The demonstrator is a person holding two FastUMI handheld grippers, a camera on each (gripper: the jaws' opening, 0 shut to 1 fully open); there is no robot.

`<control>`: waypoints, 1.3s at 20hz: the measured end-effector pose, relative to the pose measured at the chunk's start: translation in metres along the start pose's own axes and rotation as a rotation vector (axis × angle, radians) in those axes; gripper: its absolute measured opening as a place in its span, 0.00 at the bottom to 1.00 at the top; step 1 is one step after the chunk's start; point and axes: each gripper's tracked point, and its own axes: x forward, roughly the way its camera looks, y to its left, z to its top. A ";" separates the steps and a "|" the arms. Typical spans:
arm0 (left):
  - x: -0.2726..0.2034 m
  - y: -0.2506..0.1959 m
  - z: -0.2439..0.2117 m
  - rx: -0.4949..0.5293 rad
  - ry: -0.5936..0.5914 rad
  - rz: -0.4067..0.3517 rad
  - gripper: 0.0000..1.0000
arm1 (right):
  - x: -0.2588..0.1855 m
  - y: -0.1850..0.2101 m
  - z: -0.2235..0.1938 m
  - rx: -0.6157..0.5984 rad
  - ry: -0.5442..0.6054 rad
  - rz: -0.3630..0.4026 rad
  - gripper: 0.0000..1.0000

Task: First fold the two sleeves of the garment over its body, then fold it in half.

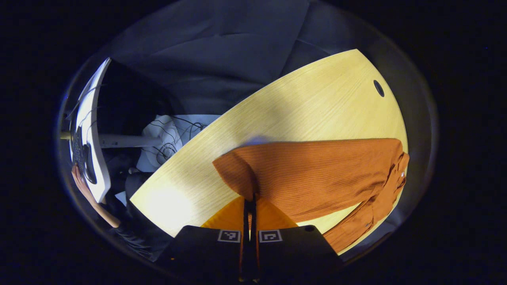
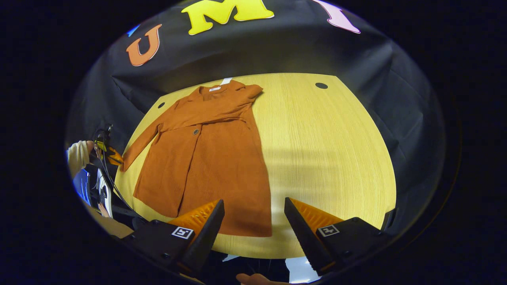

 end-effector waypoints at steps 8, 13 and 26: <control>-0.065 -0.086 0.019 0.148 -0.106 -0.024 0.03 | 0.013 -0.009 0.012 0.027 -0.004 0.036 0.97; -0.087 -0.169 0.004 0.244 -0.128 -0.063 0.03 | 0.014 -0.014 0.028 0.070 -0.017 0.051 0.97; -0.066 -0.400 -0.127 0.603 -0.115 -0.146 0.03 | 0.005 -0.074 0.013 0.158 -0.014 0.011 0.97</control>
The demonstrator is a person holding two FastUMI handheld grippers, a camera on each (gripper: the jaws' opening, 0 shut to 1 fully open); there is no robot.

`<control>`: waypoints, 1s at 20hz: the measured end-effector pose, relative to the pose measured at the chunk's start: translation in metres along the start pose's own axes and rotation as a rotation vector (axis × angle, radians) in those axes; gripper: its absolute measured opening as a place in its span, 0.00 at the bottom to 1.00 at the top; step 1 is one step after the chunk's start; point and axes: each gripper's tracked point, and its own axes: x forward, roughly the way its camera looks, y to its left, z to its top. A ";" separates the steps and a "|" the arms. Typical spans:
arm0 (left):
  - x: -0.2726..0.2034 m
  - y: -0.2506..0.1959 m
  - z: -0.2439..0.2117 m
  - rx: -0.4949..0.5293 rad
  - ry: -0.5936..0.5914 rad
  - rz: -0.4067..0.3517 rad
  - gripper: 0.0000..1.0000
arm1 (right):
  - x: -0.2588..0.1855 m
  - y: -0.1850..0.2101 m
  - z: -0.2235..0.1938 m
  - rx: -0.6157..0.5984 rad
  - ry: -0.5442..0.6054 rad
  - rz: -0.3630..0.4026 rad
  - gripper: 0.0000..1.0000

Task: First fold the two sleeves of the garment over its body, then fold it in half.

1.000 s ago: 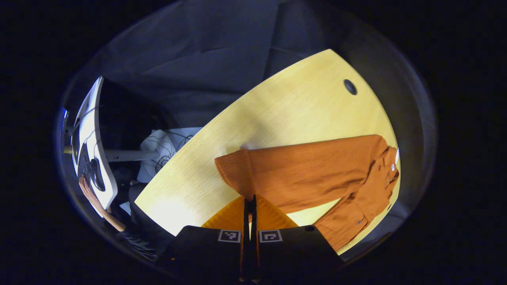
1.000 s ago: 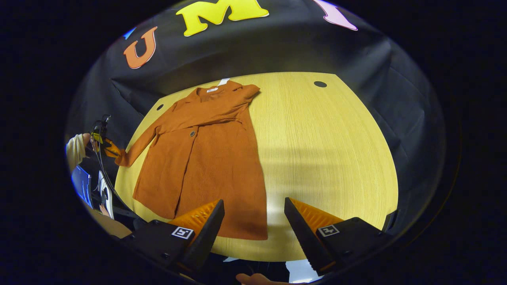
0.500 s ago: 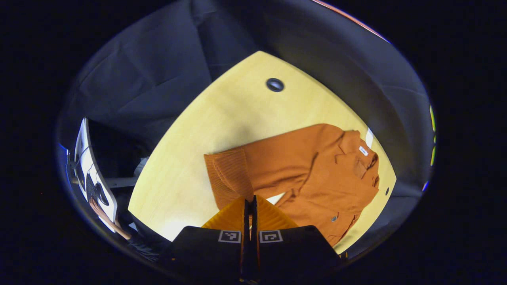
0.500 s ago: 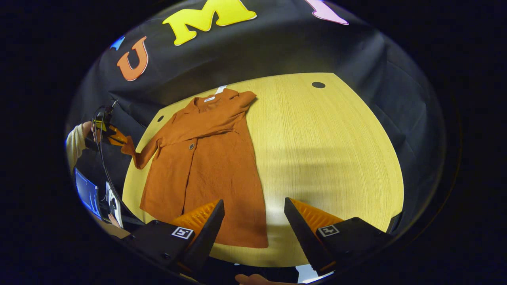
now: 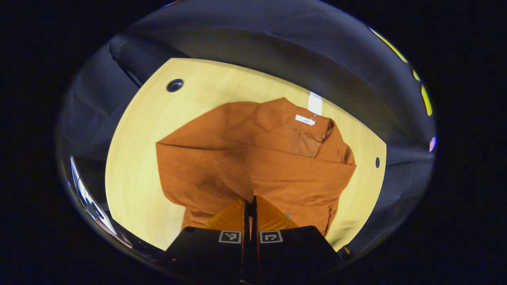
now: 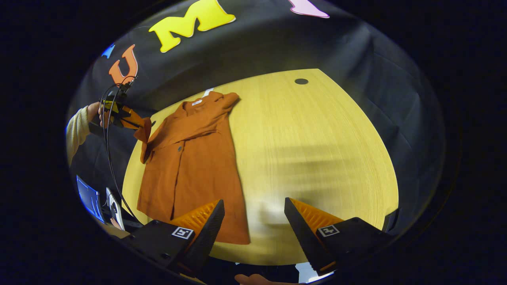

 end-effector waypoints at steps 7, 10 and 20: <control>0.029 -0.104 -0.023 0.127 0.053 -0.036 0.03 | -0.003 -0.031 0.001 0.075 -0.004 -0.001 0.94; 0.047 -0.140 -0.030 0.197 0.054 -0.021 0.03 | -0.002 -0.048 -0.006 0.057 0.007 -0.027 0.97; 0.100 -0.193 -0.051 0.209 0.090 -0.033 0.13 | -0.003 -0.071 -0.029 0.061 0.055 -0.054 0.97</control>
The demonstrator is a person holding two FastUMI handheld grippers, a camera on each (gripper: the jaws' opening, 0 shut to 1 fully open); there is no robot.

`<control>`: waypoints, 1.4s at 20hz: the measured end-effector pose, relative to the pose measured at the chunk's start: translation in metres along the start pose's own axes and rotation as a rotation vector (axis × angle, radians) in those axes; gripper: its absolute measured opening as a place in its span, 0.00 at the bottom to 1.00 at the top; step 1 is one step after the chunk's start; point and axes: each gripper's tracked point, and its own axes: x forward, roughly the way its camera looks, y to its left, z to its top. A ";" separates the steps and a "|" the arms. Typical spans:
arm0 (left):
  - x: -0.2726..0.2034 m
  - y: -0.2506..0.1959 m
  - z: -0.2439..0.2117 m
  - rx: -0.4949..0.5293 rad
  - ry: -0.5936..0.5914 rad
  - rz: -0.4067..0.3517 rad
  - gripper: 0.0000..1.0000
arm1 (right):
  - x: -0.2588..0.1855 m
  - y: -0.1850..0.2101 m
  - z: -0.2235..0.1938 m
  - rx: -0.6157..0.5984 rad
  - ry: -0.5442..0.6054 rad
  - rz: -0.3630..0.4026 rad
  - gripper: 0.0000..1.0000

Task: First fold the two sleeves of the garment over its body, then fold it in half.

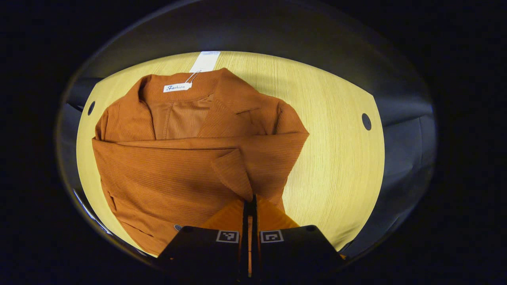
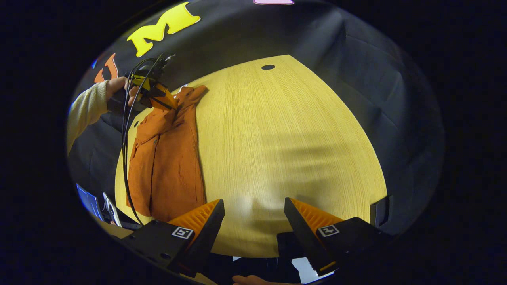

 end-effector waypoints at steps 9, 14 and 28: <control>-0.026 -0.021 -0.023 -0.021 0.015 -0.087 0.55 | 0.000 -0.006 0.005 0.049 -0.023 -0.061 0.98; -0.061 -0.018 -0.042 0.003 -0.031 -0.139 0.86 | 0.000 0.012 0.005 0.029 -0.030 -0.065 0.97; -0.076 0.149 -0.185 0.012 -0.056 -0.103 0.94 | 0.021 0.110 -0.009 -0.135 0.019 0.004 0.97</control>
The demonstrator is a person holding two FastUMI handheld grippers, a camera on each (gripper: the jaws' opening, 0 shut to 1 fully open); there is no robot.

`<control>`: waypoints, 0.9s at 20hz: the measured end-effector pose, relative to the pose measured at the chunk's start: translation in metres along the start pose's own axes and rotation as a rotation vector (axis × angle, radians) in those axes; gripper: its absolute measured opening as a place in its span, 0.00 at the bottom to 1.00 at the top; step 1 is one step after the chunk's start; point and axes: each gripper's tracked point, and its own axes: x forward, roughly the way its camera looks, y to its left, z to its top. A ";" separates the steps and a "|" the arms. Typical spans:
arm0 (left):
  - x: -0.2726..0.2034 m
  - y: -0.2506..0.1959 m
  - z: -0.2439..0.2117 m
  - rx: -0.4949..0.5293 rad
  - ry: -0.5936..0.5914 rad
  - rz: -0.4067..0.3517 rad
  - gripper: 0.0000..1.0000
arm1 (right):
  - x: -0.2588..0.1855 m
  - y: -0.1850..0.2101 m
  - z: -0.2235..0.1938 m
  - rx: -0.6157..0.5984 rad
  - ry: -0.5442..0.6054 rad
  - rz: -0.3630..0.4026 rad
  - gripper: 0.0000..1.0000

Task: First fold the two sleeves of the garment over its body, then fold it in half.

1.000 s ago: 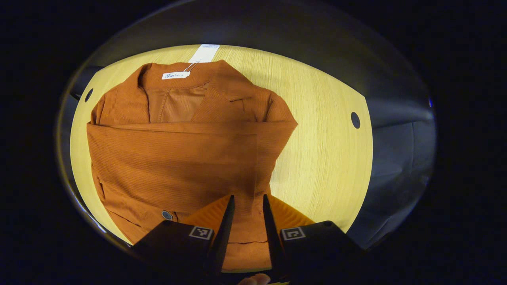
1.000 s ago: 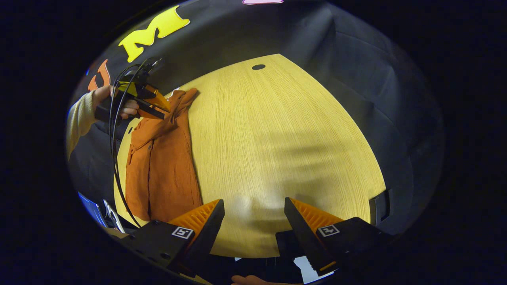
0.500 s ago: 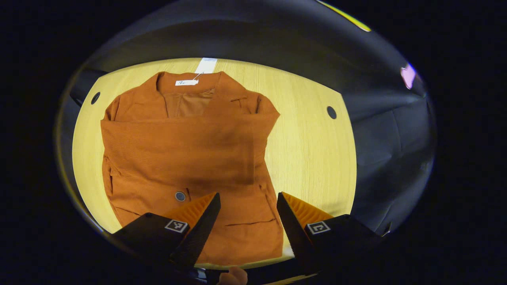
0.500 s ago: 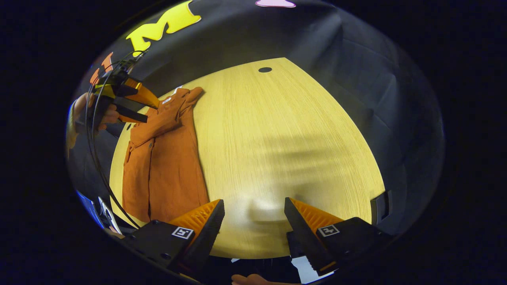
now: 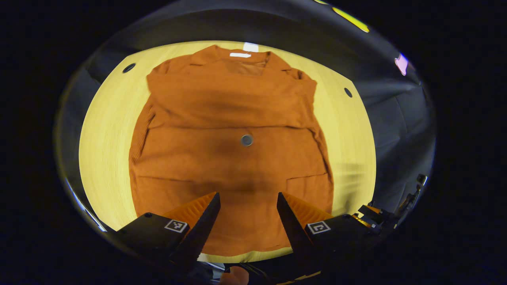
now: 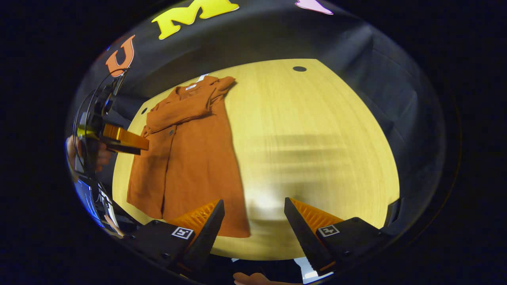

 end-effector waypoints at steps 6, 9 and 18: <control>-0.009 0.078 -0.063 -0.096 0.036 0.051 0.94 | 0.015 0.029 -0.016 -0.073 0.081 0.011 0.98; -0.010 0.118 -0.090 -0.111 0.035 0.091 0.94 | 0.020 0.026 -0.024 -0.055 0.123 -0.003 0.97; -0.018 0.197 -0.150 -0.226 0.116 0.083 0.94 | 0.036 0.005 -0.050 0.064 0.290 0.066 0.97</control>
